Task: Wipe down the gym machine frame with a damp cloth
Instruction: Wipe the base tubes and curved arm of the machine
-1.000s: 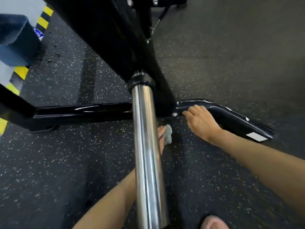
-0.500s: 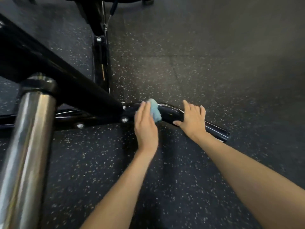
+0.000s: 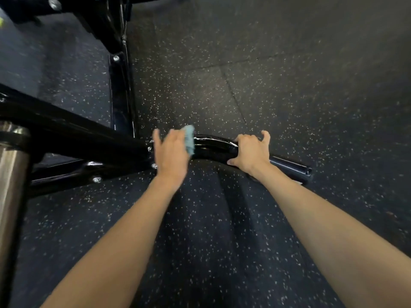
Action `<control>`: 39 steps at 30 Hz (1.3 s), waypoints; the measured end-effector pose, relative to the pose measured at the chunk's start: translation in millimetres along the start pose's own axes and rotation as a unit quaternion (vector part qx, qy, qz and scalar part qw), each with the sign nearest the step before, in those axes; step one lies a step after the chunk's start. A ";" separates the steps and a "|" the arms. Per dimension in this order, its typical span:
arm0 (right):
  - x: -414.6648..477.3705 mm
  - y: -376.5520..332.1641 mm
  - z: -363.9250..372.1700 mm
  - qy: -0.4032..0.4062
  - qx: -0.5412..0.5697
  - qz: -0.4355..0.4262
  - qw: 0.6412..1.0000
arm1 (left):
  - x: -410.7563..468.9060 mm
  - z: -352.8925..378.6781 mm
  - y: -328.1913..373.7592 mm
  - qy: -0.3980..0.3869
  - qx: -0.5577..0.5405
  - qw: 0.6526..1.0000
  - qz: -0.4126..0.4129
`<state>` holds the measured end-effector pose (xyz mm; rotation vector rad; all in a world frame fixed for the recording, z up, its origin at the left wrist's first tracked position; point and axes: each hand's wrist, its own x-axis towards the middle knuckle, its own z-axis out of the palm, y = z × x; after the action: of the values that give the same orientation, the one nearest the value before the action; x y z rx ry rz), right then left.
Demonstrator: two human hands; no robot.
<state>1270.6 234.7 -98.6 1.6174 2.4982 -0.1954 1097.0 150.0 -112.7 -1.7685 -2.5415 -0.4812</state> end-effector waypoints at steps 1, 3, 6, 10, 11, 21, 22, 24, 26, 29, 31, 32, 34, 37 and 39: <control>0.3 -0.4 -1.1 -0.002 0.001 -0.001 1.000 | 1.6 -2.0 -8.6 -0.002 0.011 0.999 -0.046; 1.1 -2.7 -3.3 -0.008 -0.003 -0.004 1.000 | 5.4 -2.1 7.8 -0.025 -0.002 0.999 -0.048; -0.2 -2.0 -3.5 -0.005 -0.003 0.002 1.000 | 1.3 6.2 55.0 -0.061 -0.041 0.993 0.096; -2.7 -1.5 -3.4 0.003 0.008 0.001 1.000 | 1.1 -10.5 10.3 -0.042 0.029 0.996 0.077; -2.6 -1.7 -4.0 0.001 0.012 0.001 1.000 | -0.3 -13.0 -5.2 -0.026 0.036 0.999 0.028; -8.4 2.6 0.8 0.021 -0.013 -0.026 0.999 | -0.9 -6.2 21.7 -0.057 0.002 0.989 0.134; -12.1 8.9 2.3 0.032 -0.015 -0.033 0.999 | -0.9 -9.6 3.3 -0.028 -0.006 0.996 0.085; -20.9 28.1 3.5 0.047 -0.018 -0.011 0.999 | 0.5 -11.0 -11.2 0.000 -0.015 1.000 0.003; -32.8 50.1 4.5 0.036 -0.013 0.035 0.999 | 1.1 -5.4 12.9 -0.008 -0.028 1.000 0.004; -52.8 75.4 11.1 0.027 0.018 0.105 0.994 | -7.0 20.0 79.9 -0.024 -0.073 0.990 0.122; -62.9 85.0 16.2 0.030 0.037 0.144 0.988 | -18.4 32.0 122.3 -0.038 -0.082 0.976 0.200; -65.7 88.2 16.8 0.034 0.044 0.155 0.986 | -20.4 32.5 134.7 -0.051 -0.081 0.967 0.237; -67.1 91.3 14.2 0.035 0.042 0.163 0.985 | -18.5 26.1 131.5 -0.081 -0.055 0.948 0.304; -62.8 92.6 10.2 0.013 0.006 0.151 0.988 | -11.9 22.2 85.1 -0.011 -0.018 0.957 0.290; -62.8 94.0 12.9 0.018 0.011 0.146 0.989 | -17.8 24.8 71.5 -0.017 0.004 0.978 0.210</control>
<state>1382.5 214.4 -100.6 1.9843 2.2542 -0.1595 1173.1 162.6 -122.1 -2.2410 -2.0885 -0.4215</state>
